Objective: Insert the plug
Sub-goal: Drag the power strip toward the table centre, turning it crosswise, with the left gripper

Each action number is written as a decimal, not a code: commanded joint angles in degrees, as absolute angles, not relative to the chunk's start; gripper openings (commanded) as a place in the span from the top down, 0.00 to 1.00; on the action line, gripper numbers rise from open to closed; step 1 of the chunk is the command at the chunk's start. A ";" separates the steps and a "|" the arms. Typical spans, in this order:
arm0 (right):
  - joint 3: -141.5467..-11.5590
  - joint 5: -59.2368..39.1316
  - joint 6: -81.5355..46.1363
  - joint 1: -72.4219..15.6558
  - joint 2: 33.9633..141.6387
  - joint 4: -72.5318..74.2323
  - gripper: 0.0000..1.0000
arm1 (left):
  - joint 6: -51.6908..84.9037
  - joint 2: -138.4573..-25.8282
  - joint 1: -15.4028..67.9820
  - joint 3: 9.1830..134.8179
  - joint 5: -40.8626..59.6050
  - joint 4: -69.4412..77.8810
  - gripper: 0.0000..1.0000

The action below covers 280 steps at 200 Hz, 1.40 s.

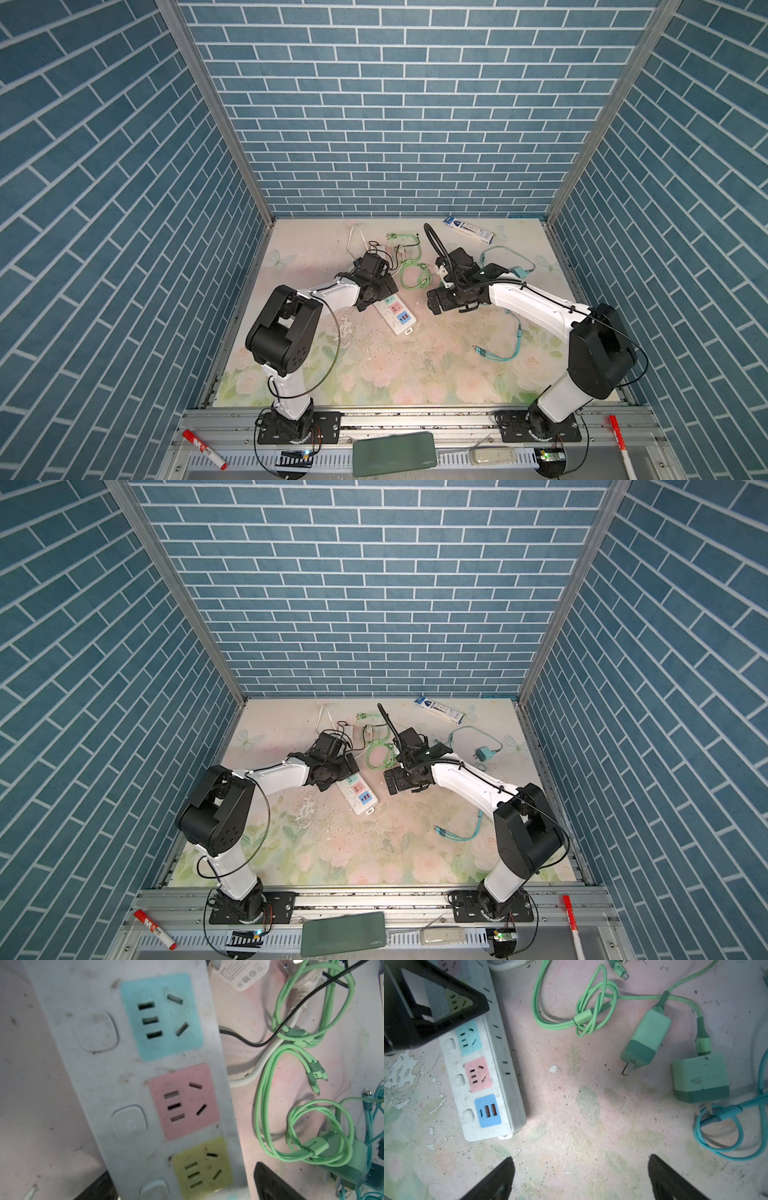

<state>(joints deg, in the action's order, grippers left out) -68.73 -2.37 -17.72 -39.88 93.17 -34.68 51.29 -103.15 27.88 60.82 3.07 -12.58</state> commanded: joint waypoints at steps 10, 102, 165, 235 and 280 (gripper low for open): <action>-69.60 -2.64 -19.25 -40.34 93.70 -34.40 0.01 | 46.40 -100.24 28.28 63.56 -0.60 -24.95 0.00; -67.69 -2.49 -26.84 -40.45 91.91 -32.42 0.01 | 25.13 -103.40 22.66 82.50 -13.28 -41.24 0.01; -66.71 -2.23 -30.01 -41.47 91.16 -31.99 0.01 | 15.77 -119.23 13.71 94.11 -6.99 -39.13 0.05; -65.27 -0.94 -30.58 -41.83 90.22 -32.34 0.01 | 16.83 -123.17 10.72 93.91 1.33 -32.58 0.09; -63.82 -0.62 -30.81 -42.10 89.12 -32.34 0.01 | 22.77 -124.24 7.65 93.09 3.74 -28.83 0.18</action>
<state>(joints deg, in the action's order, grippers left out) -66.24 -1.69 -28.53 -41.63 91.72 -32.03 18.72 -123.24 10.35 94.45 1.15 -31.35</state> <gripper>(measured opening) 0.992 0.836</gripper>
